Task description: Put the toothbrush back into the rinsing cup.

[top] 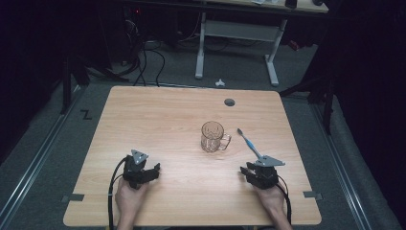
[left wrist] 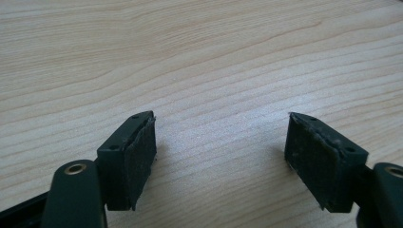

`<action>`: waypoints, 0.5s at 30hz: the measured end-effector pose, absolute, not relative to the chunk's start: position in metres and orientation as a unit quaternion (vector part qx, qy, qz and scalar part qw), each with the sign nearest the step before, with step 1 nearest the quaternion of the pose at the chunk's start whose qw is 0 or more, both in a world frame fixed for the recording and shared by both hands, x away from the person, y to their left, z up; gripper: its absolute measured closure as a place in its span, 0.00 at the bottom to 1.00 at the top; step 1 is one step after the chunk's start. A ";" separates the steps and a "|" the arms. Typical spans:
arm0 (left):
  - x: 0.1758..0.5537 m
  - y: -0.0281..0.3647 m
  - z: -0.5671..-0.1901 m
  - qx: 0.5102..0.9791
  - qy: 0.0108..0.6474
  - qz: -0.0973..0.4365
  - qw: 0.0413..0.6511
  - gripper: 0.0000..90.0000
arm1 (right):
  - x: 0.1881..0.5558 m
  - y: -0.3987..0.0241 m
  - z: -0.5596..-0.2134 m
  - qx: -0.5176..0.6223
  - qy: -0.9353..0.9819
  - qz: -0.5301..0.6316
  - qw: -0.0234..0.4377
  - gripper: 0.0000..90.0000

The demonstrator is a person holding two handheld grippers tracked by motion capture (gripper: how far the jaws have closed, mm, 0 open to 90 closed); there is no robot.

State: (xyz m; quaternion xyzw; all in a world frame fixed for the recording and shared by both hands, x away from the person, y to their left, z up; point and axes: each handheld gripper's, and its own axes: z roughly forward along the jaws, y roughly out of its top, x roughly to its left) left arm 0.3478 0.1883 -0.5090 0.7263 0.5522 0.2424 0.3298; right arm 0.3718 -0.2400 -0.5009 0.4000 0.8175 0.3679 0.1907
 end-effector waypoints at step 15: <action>0.348 0.188 -0.509 0.726 0.553 0.242 0.330 0.29 | 0.364 -0.257 -0.485 0.400 0.811 0.375 0.205 0.72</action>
